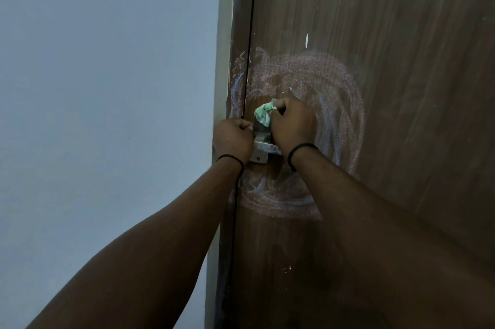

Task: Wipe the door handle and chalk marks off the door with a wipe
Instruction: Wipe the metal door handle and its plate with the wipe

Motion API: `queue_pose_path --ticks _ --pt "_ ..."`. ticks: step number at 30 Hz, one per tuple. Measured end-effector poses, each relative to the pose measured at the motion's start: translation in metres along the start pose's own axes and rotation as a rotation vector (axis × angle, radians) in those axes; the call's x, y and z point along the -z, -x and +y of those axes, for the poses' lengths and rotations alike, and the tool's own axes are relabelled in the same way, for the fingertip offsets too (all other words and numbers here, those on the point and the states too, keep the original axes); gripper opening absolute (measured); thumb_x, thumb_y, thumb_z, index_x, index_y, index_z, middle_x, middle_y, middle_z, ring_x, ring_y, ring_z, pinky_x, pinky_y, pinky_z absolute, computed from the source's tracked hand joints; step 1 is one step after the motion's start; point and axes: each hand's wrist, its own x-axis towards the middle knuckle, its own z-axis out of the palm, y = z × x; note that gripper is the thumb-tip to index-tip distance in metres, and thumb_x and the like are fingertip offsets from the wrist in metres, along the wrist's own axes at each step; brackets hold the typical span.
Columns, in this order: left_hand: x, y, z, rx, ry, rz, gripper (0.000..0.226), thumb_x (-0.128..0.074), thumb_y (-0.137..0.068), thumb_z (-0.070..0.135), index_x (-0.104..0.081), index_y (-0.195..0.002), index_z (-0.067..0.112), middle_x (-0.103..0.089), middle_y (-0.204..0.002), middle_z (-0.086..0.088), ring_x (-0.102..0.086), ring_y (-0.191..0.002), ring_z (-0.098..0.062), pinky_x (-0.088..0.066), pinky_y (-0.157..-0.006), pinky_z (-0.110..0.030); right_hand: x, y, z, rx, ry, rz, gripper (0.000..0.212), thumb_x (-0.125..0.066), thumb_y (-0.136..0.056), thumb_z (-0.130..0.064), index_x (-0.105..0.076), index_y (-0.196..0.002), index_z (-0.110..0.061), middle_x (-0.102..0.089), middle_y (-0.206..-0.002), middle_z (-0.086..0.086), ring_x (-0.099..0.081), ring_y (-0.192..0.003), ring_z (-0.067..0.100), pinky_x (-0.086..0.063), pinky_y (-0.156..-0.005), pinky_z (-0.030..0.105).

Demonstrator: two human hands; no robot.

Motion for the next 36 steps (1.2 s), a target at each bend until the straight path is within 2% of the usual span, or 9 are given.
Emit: queue_pose_path --ticks 3,8,10,14,19,23,27,30,36 --pt "0.0 -0.001 -0.002 -0.006 -0.004 -0.008 0.016 -0.064 -0.083 0.012 -0.078 -0.085 0.021 -0.072 -0.085 0.005 -0.066 -0.08 -0.011 -0.051 -0.073 -0.023 0.002 0.006 0.008 -0.043 0.033 -0.053 0.007 -0.062 -0.082 -0.009 -0.069 -0.082 -0.01 -0.07 -0.085 0.006 -0.059 -0.072 0.017 -0.042 -0.062 0.023" --pt "-0.003 -0.001 -0.002 -0.006 0.002 0.026 0.014 -0.066 -0.082 0.011 -0.078 -0.085 0.018 -0.074 -0.087 0.001 -0.067 -0.08 -0.012 -0.053 -0.075 -0.025 0.015 -0.001 0.012 -0.095 0.226 -0.39 0.006 -0.072 -0.077 -0.007 -0.071 -0.074 -0.012 -0.072 -0.083 0.007 -0.066 -0.08 0.021 -0.055 -0.07 0.031" --pt "-0.003 -0.001 -0.001 -0.004 -0.006 0.019 0.013 -0.066 -0.082 0.011 -0.078 -0.085 0.017 -0.075 -0.088 0.0 -0.067 -0.081 -0.013 -0.053 -0.076 -0.025 0.016 -0.007 0.006 -0.141 0.139 -0.314 0.014 -0.071 -0.076 -0.004 -0.07 -0.068 -0.016 -0.073 -0.083 0.006 -0.066 -0.079 0.02 -0.055 -0.069 0.03" --pt "-0.001 -0.003 -0.002 -0.012 -0.013 0.015 0.012 -0.067 -0.083 0.012 -0.078 -0.087 0.015 -0.074 -0.09 -0.002 -0.065 -0.082 -0.015 -0.051 -0.076 -0.024 0.011 -0.007 -0.007 -0.044 -0.047 -0.039 0.014 -0.063 -0.083 -0.004 -0.073 -0.09 -0.011 -0.073 -0.099 0.004 -0.066 -0.086 0.017 -0.053 -0.073 0.027" --pt "0.0 -0.001 -0.003 -0.017 -0.012 -0.006 0.015 -0.066 -0.082 0.011 -0.078 -0.087 0.018 -0.074 -0.087 0.001 -0.067 -0.08 -0.012 -0.055 -0.077 -0.026 0.004 0.004 0.005 -0.108 0.064 -0.127 0.011 -0.063 -0.078 -0.005 -0.069 -0.073 -0.014 -0.071 -0.079 0.005 -0.064 -0.072 0.018 -0.052 -0.061 0.026" --pt "-0.001 0.002 -0.001 -0.013 -0.011 0.01 0.018 -0.064 -0.082 0.008 -0.078 -0.091 0.014 -0.075 -0.093 -0.003 -0.067 -0.087 -0.017 -0.056 -0.083 -0.033 0.006 -0.002 0.008 -0.217 0.036 -0.218 0.02 -0.067 -0.076 -0.002 -0.065 -0.064 -0.018 -0.07 -0.076 0.006 -0.067 -0.075 0.021 -0.056 -0.066 0.03" --pt "0.0 0.008 0.001 -0.001 -0.03 0.0 0.024 -0.057 -0.083 0.003 -0.077 -0.094 0.01 -0.074 -0.094 -0.007 -0.066 -0.089 -0.022 -0.056 -0.084 -0.035 0.0 0.0 -0.003 0.105 0.092 -0.082 0.028 -0.054 -0.081 0.003 -0.074 -0.094 -0.01 -0.07 -0.102 0.008 -0.064 -0.09 0.022 -0.054 -0.077 0.031" --pt "0.003 0.015 0.002 -0.004 -0.021 0.023 0.026 -0.053 -0.082 0.001 -0.076 -0.09 0.011 -0.073 -0.091 -0.005 -0.065 -0.086 -0.019 -0.053 -0.079 -0.029 -0.007 -0.005 -0.011 0.473 0.371 -0.177 0.022 -0.055 -0.076 0.01 -0.07 -0.086 -0.004 -0.064 -0.096 0.017 -0.057 -0.091 0.031 -0.045 -0.073 0.035" --pt "0.0 0.026 -0.004 -0.04 -0.093 0.12 0.021 -0.049 -0.083 0.005 -0.066 -0.071 0.009 -0.059 -0.066 -0.001 -0.048 -0.059 -0.012 -0.035 -0.048 -0.027 -0.011 -0.015 -0.027 0.817 0.705 -0.433 0.019 -0.057 -0.083 -0.004 -0.069 -0.095 -0.012 -0.062 -0.102 0.008 -0.051 -0.104 0.028 -0.049 -0.084 0.041"
